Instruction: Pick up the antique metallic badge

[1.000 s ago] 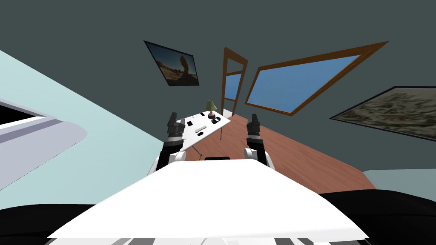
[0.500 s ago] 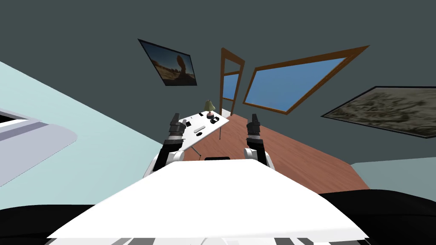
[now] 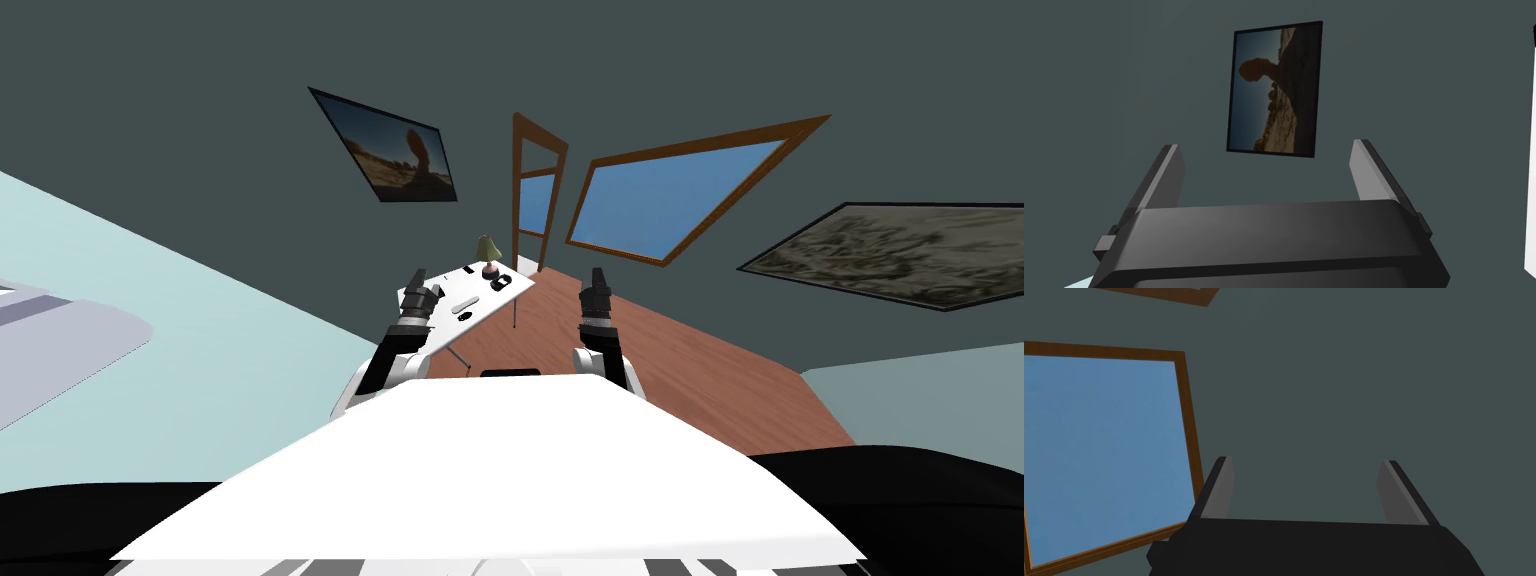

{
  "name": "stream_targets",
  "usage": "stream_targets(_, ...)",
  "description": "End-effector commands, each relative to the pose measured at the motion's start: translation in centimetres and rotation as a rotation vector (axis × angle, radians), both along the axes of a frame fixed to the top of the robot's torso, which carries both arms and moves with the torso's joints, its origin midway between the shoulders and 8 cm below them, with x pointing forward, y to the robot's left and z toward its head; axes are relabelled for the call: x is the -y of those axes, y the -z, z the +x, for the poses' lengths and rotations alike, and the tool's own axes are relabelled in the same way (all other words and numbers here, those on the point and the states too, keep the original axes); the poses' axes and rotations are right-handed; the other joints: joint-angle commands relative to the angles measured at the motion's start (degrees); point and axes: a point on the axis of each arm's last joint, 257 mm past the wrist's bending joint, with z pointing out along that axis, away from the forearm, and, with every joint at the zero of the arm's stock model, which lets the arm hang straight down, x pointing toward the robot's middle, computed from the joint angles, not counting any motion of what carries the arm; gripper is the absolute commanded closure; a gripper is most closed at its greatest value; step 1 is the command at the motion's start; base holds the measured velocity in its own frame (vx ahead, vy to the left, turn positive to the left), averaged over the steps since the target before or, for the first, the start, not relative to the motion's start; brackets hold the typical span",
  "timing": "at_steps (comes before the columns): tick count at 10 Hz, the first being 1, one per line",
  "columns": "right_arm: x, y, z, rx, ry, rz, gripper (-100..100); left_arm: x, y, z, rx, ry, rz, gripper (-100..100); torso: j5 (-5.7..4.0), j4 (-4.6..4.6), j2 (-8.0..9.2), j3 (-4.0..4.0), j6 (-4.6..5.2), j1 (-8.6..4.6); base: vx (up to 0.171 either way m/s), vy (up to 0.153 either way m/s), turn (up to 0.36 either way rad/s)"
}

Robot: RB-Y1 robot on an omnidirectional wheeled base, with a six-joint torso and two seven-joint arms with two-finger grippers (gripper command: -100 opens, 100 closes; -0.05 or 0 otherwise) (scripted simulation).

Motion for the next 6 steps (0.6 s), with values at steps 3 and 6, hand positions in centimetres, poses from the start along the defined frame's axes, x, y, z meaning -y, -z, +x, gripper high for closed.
stream_targets(3, 0.0, 0.0, 0.0, 0.000, 0.000, 0.000, 0, -0.9, 1.9, 1.1, -0.088, -0.005, -0.017, -100, 0.00, 0.00, 0.00, 0.00, -0.01, 0.00, -0.004, -0.003, -0.067)
stream_targets(6, 0.0, 0.0, 0.0, 0.000, 0.000, 0.000, 0, -2.1, 3.7, 2.1, -0.170, -0.010, -0.040, -100, 0.00, 0.00, -0.01, -0.01, -0.02, 0.00, -0.001, -0.004, -0.086)
